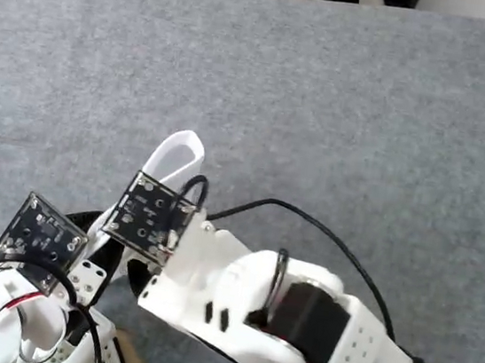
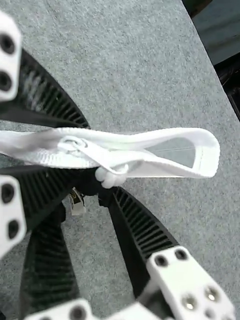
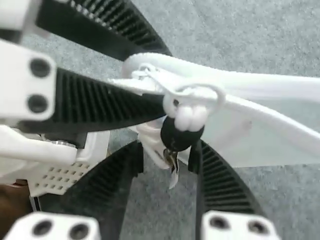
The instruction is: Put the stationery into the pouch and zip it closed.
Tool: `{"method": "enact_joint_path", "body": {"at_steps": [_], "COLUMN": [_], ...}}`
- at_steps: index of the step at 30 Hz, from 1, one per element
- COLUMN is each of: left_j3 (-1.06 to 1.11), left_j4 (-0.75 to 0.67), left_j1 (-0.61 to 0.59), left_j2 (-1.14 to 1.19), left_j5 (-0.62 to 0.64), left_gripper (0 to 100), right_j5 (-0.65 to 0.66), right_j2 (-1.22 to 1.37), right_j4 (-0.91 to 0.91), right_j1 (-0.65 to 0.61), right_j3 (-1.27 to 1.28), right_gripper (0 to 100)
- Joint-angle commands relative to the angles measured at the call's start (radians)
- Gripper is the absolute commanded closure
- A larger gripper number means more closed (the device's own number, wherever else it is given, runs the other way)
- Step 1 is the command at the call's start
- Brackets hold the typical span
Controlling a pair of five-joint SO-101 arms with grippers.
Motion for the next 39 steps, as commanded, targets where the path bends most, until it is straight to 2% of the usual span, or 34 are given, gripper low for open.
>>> {"method": "enact_joint_path", "body": {"at_steps": [1, 12, 18, 23, 33, 39], "left_j3": [-0.027, -0.027, -0.027, -0.039, -0.051, -0.050], "left_j4": [0.002, 0.002, 0.002, 0.002, 0.002, 0.003], "left_j1": [0.010, 0.010, 0.010, -0.005, -0.019, -0.015], "left_j2": [0.002, 0.002, 0.002, 0.002, 0.002, 0.002], "left_j5": [0.011, 0.011, 0.014, 0.029, 0.034, 0.048], "left_gripper": [97, 97, 97, 97, 97, 97], "right_j5": [-0.008, -0.006, -0.006, 0.068, 0.077, 0.078], "right_j2": [-0.001, 0.001, 0.001, -0.001, -0.001, -0.001], "right_j4": [-0.014, -0.003, -0.044, -0.061, -0.095, -0.160], "right_j1": [-0.011, -0.011, 0.038, 0.043, 0.048, 0.049], "right_j3": [-0.015, -0.102, -0.102, -0.096, -0.068, -0.015], "right_gripper": [82.5, 82.2, 82.5, 82.5, 82.6, 97.2]}}
